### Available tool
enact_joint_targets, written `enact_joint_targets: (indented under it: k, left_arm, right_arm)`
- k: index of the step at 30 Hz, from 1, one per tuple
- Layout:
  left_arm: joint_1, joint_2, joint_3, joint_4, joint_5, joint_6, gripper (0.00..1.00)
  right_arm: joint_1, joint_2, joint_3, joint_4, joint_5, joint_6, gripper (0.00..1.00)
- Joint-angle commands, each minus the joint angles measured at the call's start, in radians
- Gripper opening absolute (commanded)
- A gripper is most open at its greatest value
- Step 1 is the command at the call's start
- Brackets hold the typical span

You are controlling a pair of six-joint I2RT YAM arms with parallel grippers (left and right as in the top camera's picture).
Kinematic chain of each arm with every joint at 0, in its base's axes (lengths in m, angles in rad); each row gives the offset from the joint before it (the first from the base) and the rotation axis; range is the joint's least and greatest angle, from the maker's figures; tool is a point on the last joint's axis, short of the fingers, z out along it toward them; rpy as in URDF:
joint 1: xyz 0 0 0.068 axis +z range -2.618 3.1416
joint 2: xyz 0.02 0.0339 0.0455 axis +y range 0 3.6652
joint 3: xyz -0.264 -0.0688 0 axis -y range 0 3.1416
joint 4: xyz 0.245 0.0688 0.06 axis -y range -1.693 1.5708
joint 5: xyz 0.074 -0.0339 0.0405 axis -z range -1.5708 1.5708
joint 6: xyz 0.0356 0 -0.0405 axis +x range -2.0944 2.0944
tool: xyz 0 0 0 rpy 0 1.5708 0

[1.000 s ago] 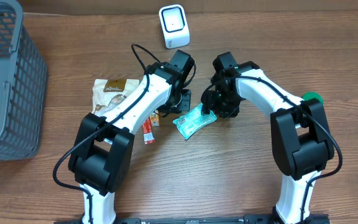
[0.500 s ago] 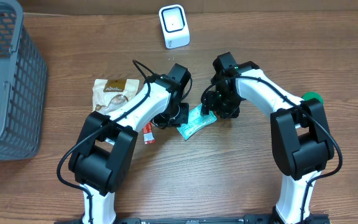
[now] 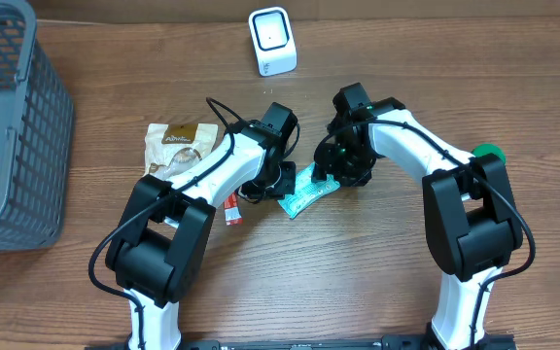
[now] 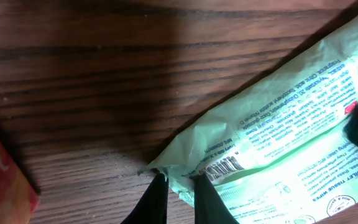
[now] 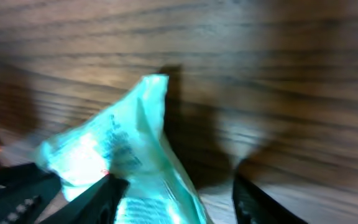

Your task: Scan the item barcode

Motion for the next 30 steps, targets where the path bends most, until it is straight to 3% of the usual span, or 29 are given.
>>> enact_joint_targets:
  k: [1, 8, 22, 26, 30]
  left_arm:
    - [-0.007, 0.017, -0.026, 0.012, 0.001, -0.014, 0.09]
    - [-0.007, 0.017, -0.026, 0.011, -0.002, -0.014, 0.06]
    - [-0.006, 0.016, 0.001, 0.0, -0.067, -0.014, 0.04]
    - [-0.006, 0.014, 0.064, -0.064, -0.109, -0.014, 0.04]
    - [-0.001, 0.014, 0.156, -0.143, -0.19, -0.013, 0.04]
  right_arm:
    - [0.0, -0.015, -0.047, 0.043, -0.121, -0.005, 0.53]
    - [-0.002, -0.016, -0.078, 0.09, -0.18, -0.009, 0.19]
    - [-0.063, -0.016, -0.078, 0.068, -0.179, -0.009, 0.22]
    - [-0.07, -0.016, -0.078, 0.069, -0.179, -0.009, 0.04]
    - [-0.073, -0.016, -0.078, 0.073, -0.179, -0.01, 0.04]
